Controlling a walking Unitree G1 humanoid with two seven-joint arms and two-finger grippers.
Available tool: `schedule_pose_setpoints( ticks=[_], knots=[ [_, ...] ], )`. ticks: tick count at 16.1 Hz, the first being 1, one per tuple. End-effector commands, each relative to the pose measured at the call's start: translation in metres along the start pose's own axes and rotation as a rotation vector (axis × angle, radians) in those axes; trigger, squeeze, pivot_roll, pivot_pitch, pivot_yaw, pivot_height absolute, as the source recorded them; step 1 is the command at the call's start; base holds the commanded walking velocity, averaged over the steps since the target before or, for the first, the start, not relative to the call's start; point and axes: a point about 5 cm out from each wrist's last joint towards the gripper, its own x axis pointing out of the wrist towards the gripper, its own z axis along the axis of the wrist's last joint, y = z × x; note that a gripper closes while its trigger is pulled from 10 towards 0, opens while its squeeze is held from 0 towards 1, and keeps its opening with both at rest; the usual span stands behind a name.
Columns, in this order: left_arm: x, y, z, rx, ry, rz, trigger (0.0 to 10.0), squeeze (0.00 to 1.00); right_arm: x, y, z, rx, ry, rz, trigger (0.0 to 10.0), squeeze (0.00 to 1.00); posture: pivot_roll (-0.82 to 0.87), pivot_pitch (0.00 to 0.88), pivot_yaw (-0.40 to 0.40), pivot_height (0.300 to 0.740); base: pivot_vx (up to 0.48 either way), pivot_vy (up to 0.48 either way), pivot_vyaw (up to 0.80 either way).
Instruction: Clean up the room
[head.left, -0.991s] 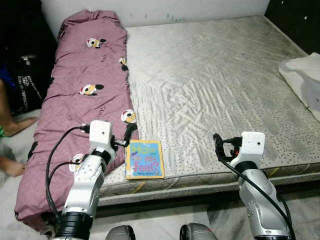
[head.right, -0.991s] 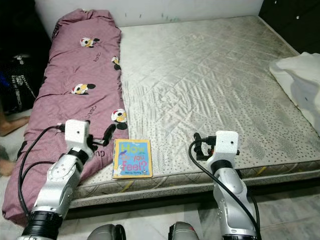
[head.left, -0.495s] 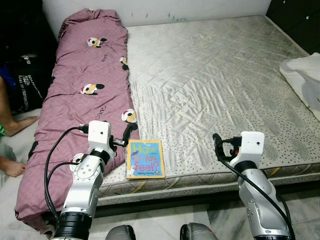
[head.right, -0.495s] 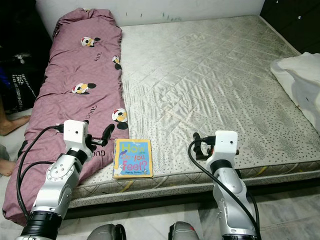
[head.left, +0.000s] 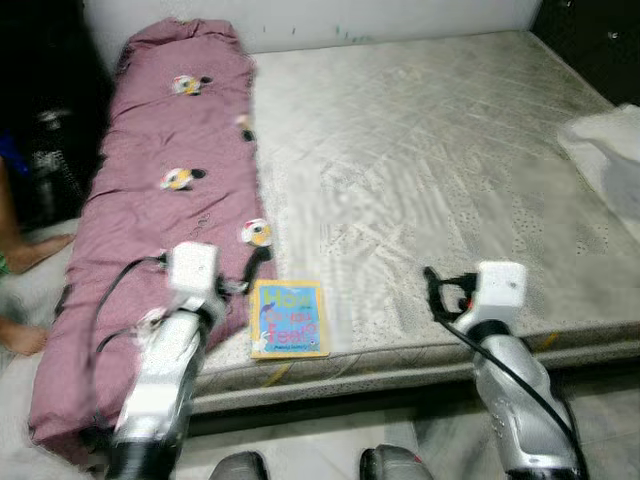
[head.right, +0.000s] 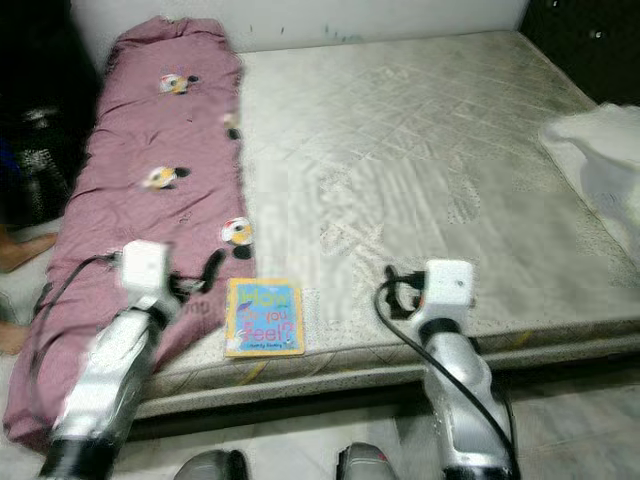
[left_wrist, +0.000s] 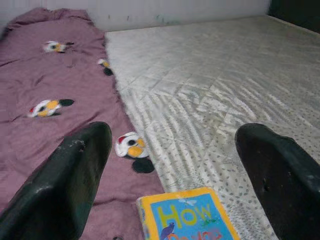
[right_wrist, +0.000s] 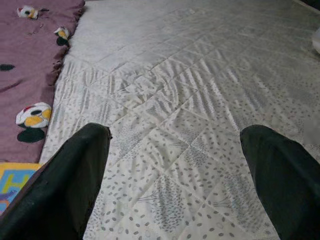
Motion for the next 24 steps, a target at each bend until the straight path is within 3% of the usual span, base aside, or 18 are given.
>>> schedule_pose_setpoints(
  ticks=[1, 13, 19, 24],
  knots=[
    [-0.005, 0.0096, -0.0017, -0.003, 0.019, 0.039, 10.0, 0.0, 0.0028, 0.0043, 0.0011, 0.002, 0.004, 0.024, 10.0, 0.0, -0.07, 0.115, -0.013, 0.74, 0.0, 0.0, 0.0],
    [-0.0068, 0.0077, -0.0009, -0.001, 0.029, 0.035, 10.0, 0.0, 0.0063, 0.0026, 0.0025, -0.018, 0.003, 0.028, 10.0, 0.0, -0.06, 0.11, -0.024, 0.74, 0.0, 0.461, 0.0],
    [-0.0075, 0.0111, 0.0005, -0.003, 0.02, 0.064, 10.0, 0.0, 0.0086, 0.0016, 0.0029, -0.016, 0.004, 0.022, 10.0, 0.0, -0.06, 0.115, -0.025, 0.74, 0.0, 0.0, 0.0],
    [-0.0066, 0.0114, 0.0014, 0.006, 0.018, 0.064, 10.0, 0.0, 0.009, 0.0011, 0.0026, -0.016, 0.007, 0.018, 10.0, 0.0, -0.07, 0.118, -0.024, 0.74, 0.0, 0.0, -0.57]
  ],
)
